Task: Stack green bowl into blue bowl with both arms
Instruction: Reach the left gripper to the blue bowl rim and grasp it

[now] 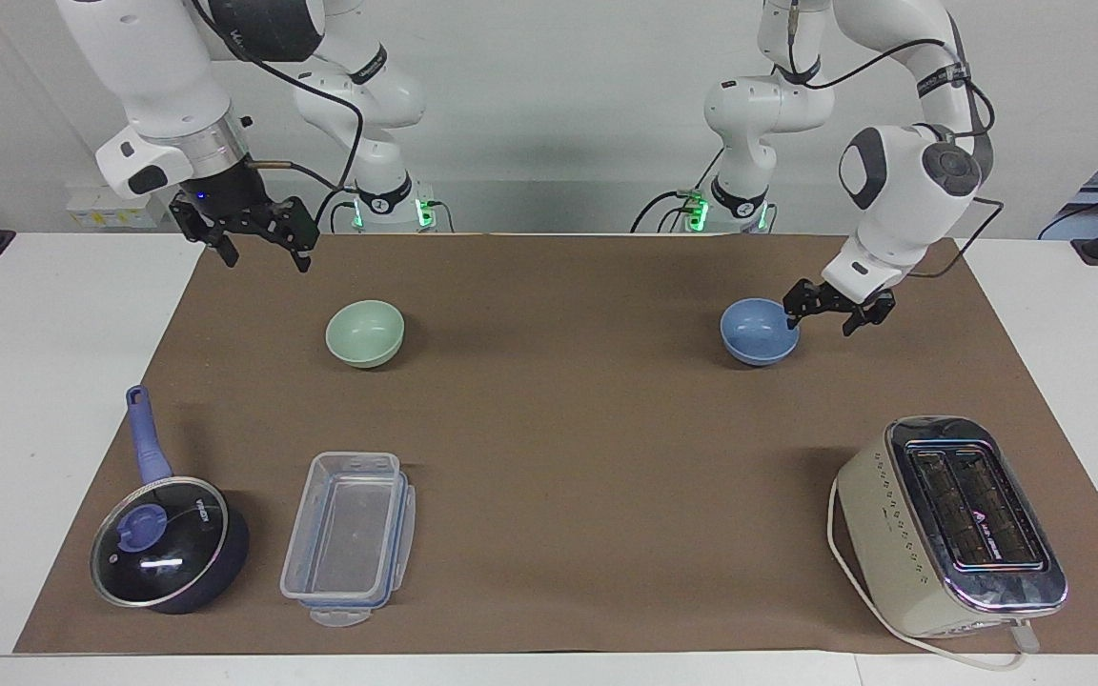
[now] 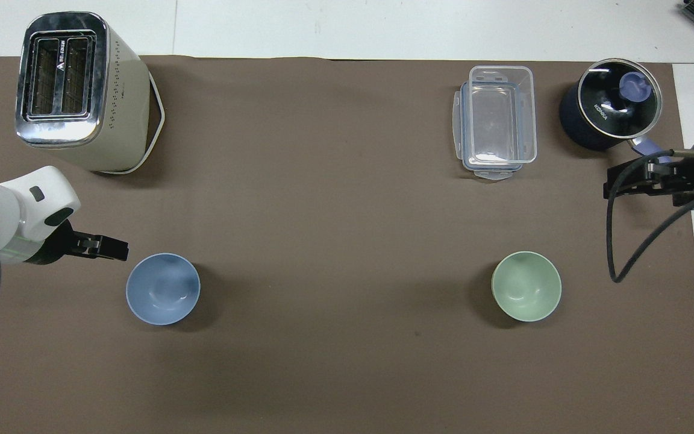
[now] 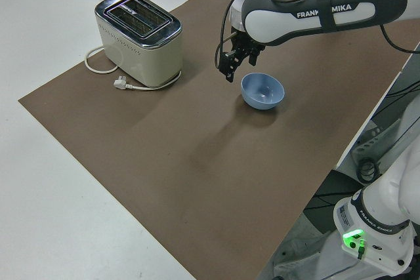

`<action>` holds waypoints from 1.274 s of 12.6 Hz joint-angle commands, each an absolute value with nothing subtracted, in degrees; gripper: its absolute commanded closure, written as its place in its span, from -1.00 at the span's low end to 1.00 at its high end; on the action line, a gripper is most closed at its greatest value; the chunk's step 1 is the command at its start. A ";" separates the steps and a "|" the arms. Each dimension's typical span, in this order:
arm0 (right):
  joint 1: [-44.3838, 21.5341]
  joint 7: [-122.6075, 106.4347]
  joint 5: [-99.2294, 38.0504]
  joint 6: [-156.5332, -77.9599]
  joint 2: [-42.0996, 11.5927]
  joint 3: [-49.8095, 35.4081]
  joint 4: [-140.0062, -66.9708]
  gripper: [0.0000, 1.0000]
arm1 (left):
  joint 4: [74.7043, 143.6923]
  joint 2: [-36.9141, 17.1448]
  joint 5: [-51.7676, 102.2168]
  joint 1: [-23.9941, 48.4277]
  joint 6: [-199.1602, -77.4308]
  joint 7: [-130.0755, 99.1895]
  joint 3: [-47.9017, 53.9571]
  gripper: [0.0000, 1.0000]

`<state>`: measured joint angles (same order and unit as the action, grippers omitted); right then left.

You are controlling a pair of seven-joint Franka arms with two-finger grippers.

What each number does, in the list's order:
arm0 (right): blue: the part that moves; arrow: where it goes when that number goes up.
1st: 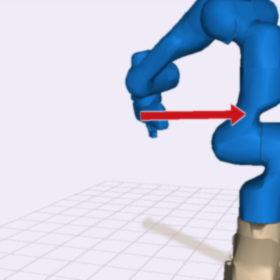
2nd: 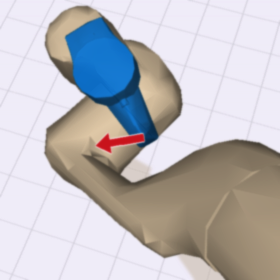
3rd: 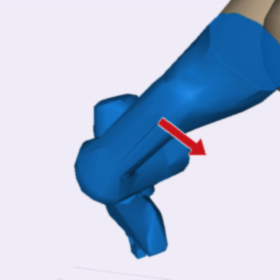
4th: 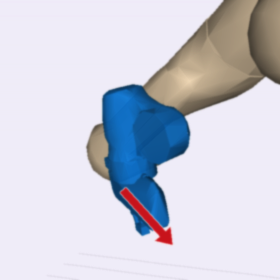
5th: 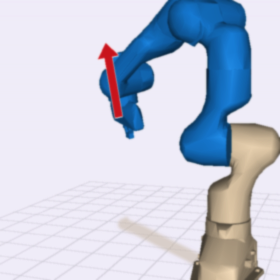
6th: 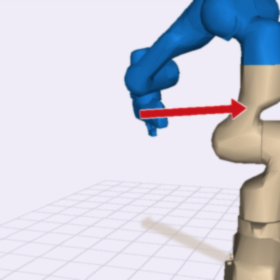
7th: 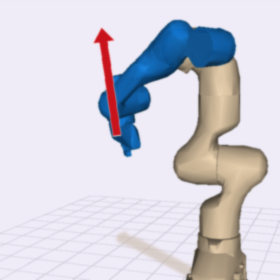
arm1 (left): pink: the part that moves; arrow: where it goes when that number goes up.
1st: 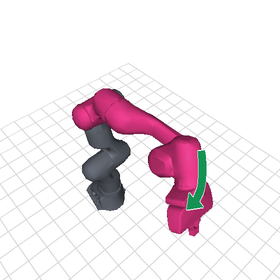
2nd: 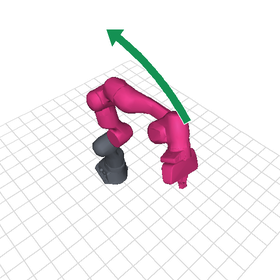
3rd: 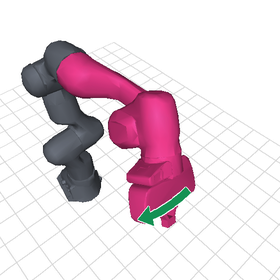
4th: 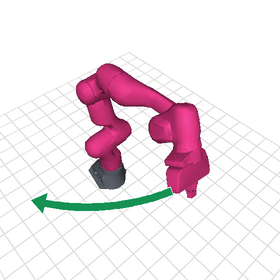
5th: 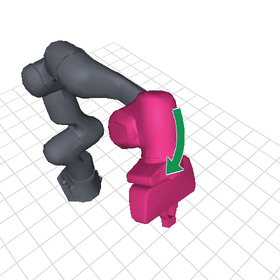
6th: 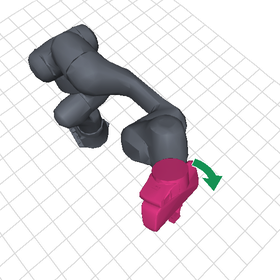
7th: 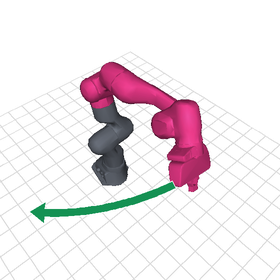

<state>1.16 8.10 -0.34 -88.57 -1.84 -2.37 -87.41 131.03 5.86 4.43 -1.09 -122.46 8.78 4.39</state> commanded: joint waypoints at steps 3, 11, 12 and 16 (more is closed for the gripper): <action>1.67 7.38 -0.53 -89.82 -0.53 -2.55 -89.21 -1.00 | 137.02 3.88 5.45 0.26 -131.47 9.67 4.66 -1.00; 1.76 7.29 -0.61 -89.82 -0.44 -2.55 -89.21 -1.00 | 135.27 1.84 5.45 0.44 -129.83 9.76 4.66 1.00; 1.76 7.29 -0.53 -89.82 -0.44 -2.55 -89.21 -1.00 | 133.70 2.11 5.45 0.35 -127.29 9.84 4.66 1.00; 1.76 7.12 -0.53 -89.82 -0.44 -2.46 -89.30 -1.00 | 128.77 4.04 5.97 0.27 -120.33 9.32 4.66 1.00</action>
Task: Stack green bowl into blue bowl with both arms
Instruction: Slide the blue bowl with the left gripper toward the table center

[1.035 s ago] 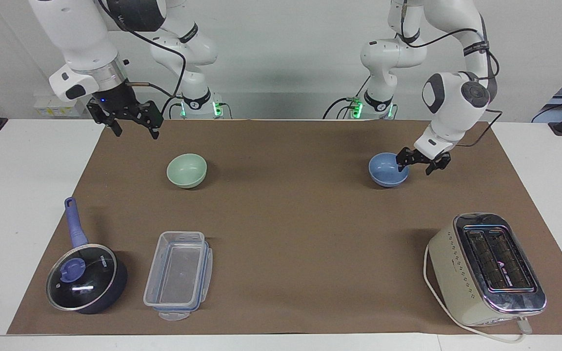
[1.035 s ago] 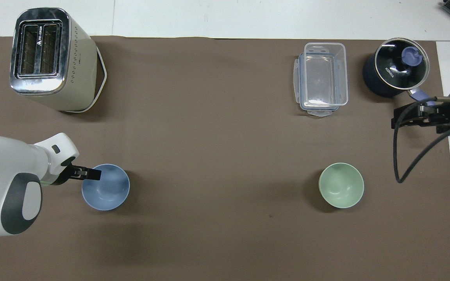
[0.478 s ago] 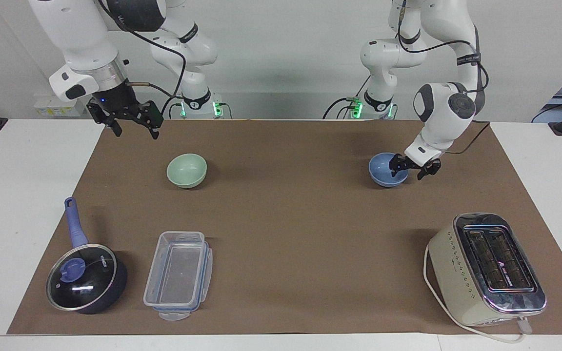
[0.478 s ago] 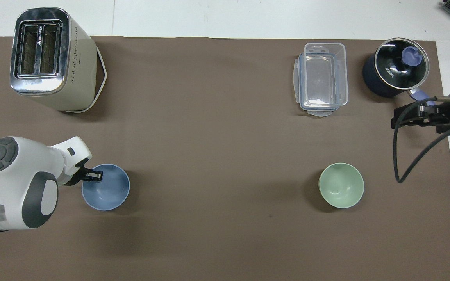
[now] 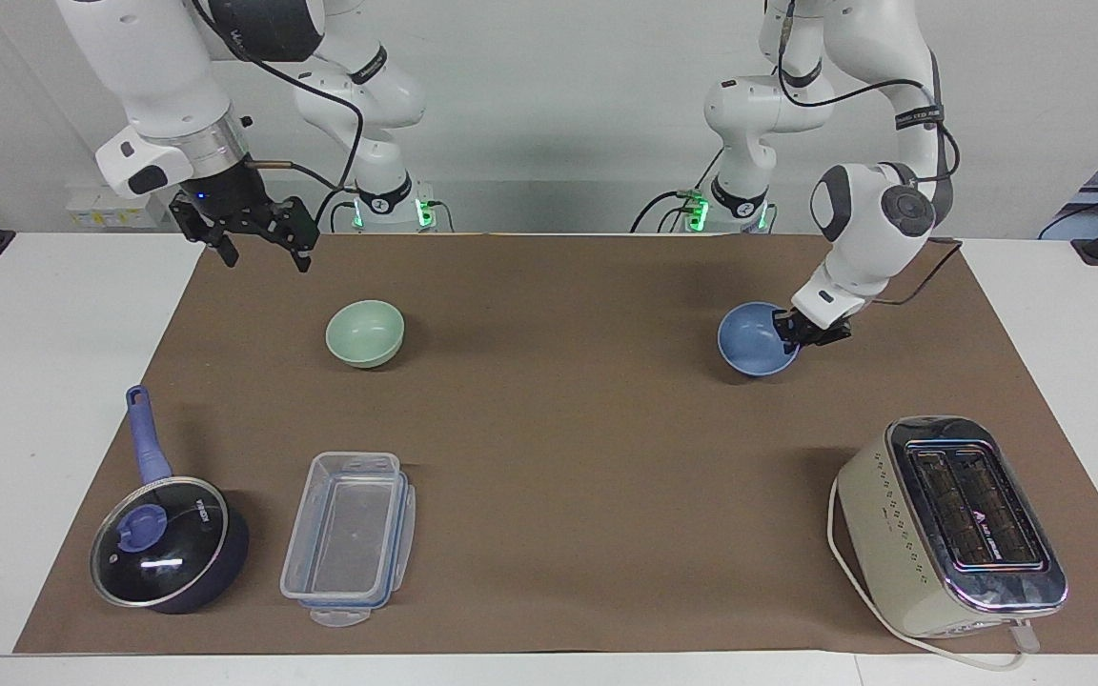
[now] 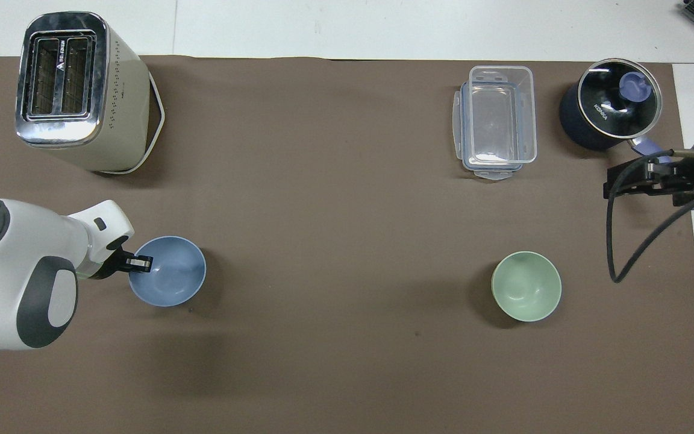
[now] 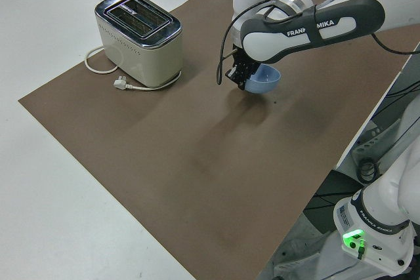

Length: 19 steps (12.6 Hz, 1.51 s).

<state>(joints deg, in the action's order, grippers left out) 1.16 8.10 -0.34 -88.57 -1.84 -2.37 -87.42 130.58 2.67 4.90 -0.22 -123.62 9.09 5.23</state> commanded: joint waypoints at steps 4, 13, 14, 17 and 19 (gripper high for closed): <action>2.11 7.12 -0.53 -89.82 -0.44 -2.46 -89.30 -1.00 | 125.86 5.18 10.53 0.52 -116.37 9.67 4.75 1.00; 2.11 7.12 -0.53 -89.82 -0.44 -2.46 -89.30 -1.00 | 131.29 4.57 14.59 16.32 -127.33 -1.03 5.10 1.00; 2.11 7.12 -0.53 -89.82 -0.44 -2.46 -89.30 -1.00 | 133.22 4.31 14.59 19.22 -131.27 -3.58 5.01 1.00; 2.20 7.12 -0.53 -89.82 -0.44 -2.46 -89.30 -1.00 | 134.82 0.28 14.59 25.56 -139.02 -8.69 5.01 1.00; 2.20 7.12 -0.53 -89.82 -0.44 -2.46 -89.30 -1.00 | 137.10 -1.31 14.59 28.03 -144.64 -8.96 5.10 1.00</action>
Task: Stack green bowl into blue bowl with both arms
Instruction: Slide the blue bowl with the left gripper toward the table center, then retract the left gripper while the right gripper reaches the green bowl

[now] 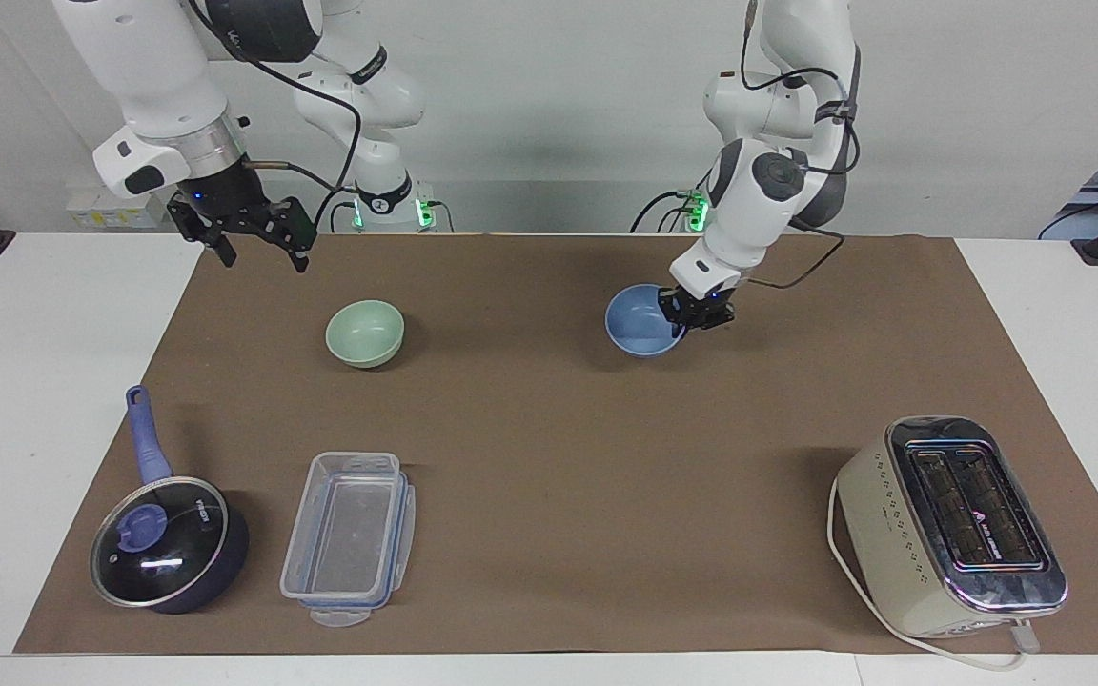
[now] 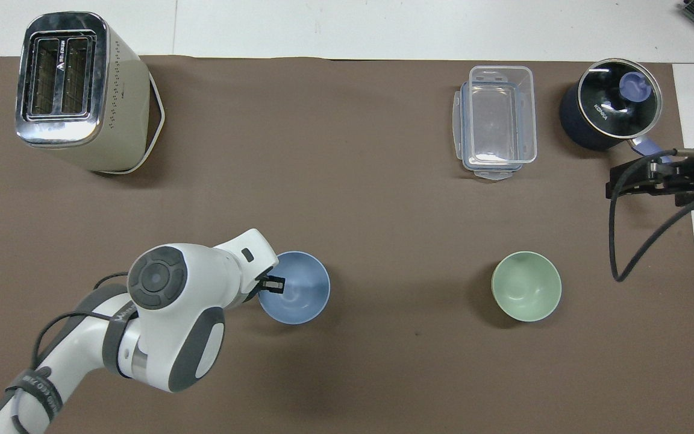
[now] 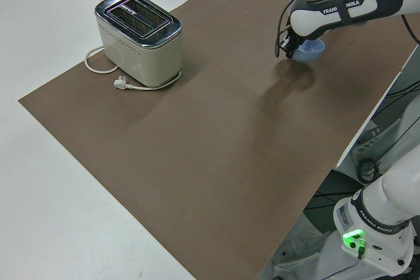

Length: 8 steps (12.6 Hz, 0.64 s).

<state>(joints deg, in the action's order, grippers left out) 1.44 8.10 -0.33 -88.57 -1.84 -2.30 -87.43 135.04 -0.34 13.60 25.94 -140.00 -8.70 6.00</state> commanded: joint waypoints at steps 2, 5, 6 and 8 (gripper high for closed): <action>2.20 7.12 -0.53 -89.82 -0.44 -2.46 -89.30 -1.00 | 136.32 -1.76 14.59 27.60 -144.41 -8.62 4.84 0.12; 2.20 7.12 -0.53 -89.82 -0.44 -2.46 -89.30 -1.00 | 132.37 -3.08 14.50 26.03 -140.47 -8.53 4.57 -1.00; 2.20 7.12 -0.53 -89.82 -0.44 -2.46 -89.30 -1.00 | 130.45 -3.16 14.15 22.88 -137.14 -8.44 4.66 -1.00; 2.20 7.12 -0.61 -89.82 -0.44 -2.46 -89.30 -1.00 | 125.01 -4.04 13.45 19.35 -130.46 -8.00 4.57 -1.00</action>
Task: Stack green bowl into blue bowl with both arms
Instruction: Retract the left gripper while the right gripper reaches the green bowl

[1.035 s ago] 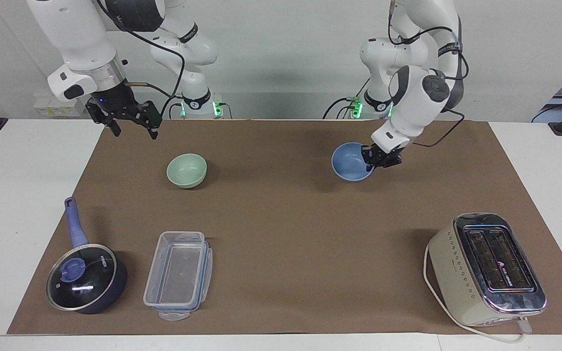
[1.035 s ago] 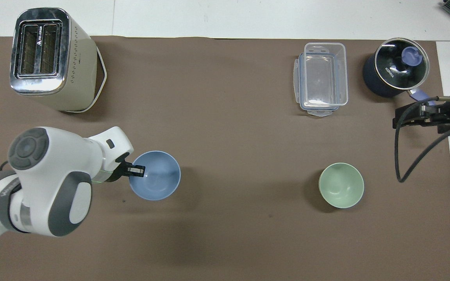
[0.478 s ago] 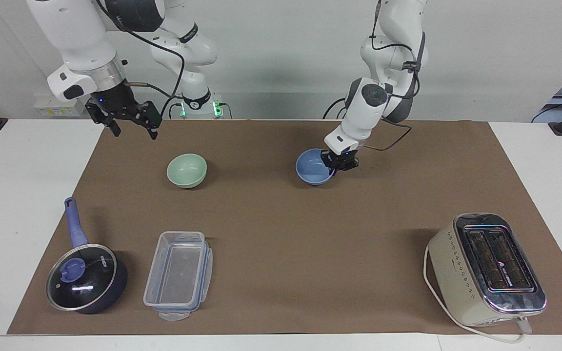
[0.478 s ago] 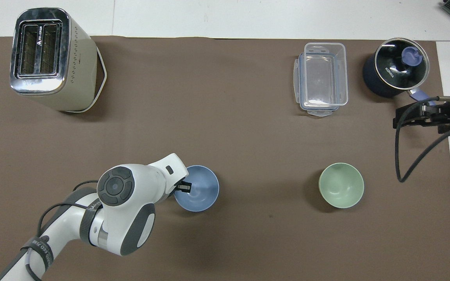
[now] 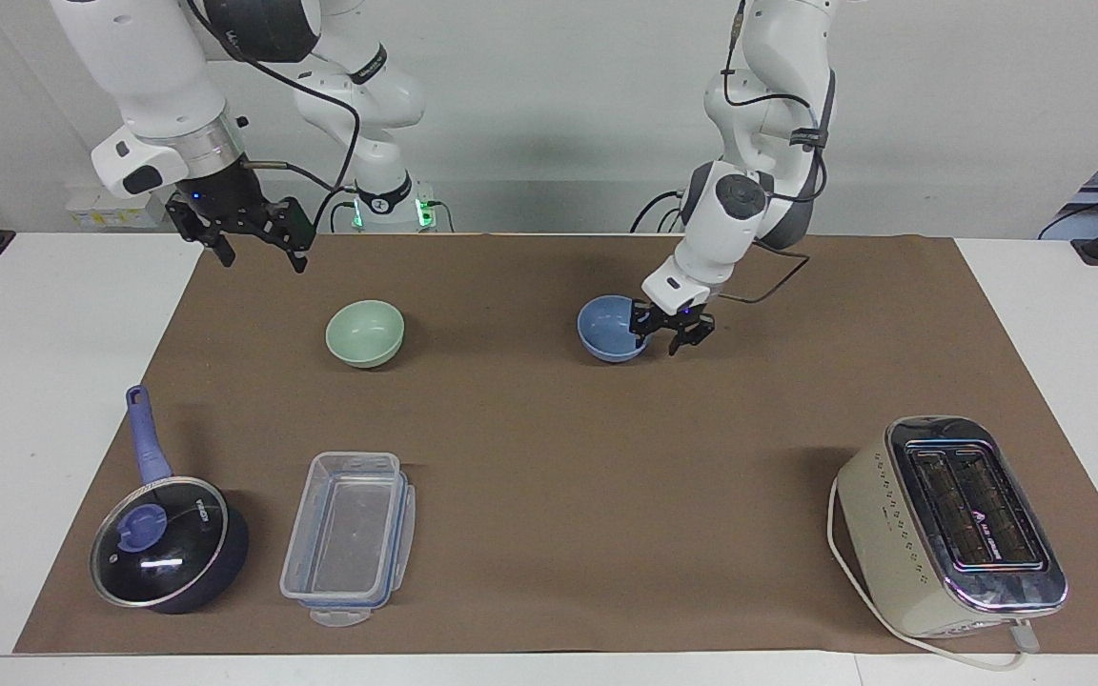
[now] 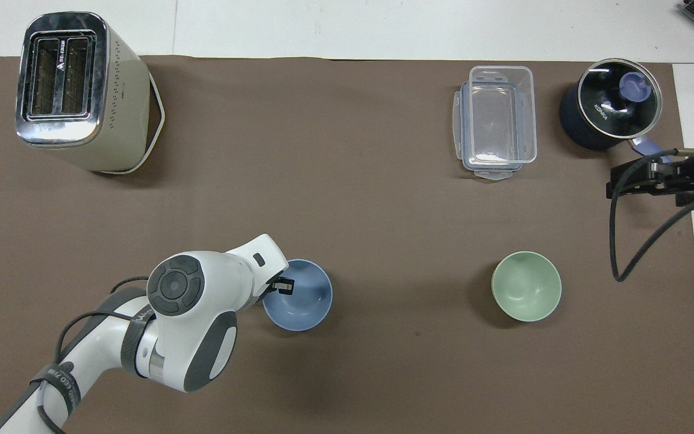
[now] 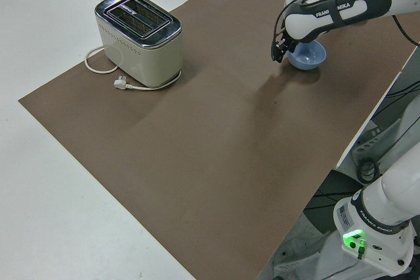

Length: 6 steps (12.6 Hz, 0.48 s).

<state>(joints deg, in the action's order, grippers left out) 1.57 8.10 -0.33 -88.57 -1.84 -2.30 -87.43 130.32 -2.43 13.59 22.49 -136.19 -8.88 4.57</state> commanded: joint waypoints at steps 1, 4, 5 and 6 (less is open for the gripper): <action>2.20 7.12 -0.62 -89.82 -0.44 -2.37 -89.30 -1.00 | 123.07 -4.39 12.14 17.07 -129.04 -7.91 4.66 -1.00; 2.20 7.12 -0.62 -90.09 -0.26 -2.37 -89.82 -1.00 | 117.62 -4.57 8.19 11.44 -123.77 -7.91 4.57 -1.00; 2.20 7.03 -0.62 -91.05 0.17 -2.37 -90.69 -1.00 | 115.68 -4.31 6.52 9.16 -121.31 -7.91 4.57 -1.00; 2.20 7.12 -0.62 -94.01 1.57 -2.37 -93.49 -1.00 | 113.66 -3.52 5.72 6.88 -118.77 -7.56 4.66 -1.00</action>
<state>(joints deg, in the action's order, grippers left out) 1.65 8.10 -0.33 -89.62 -1.71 -2.30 -88.06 118.14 -3.33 7.82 10.47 -123.81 -8.15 4.10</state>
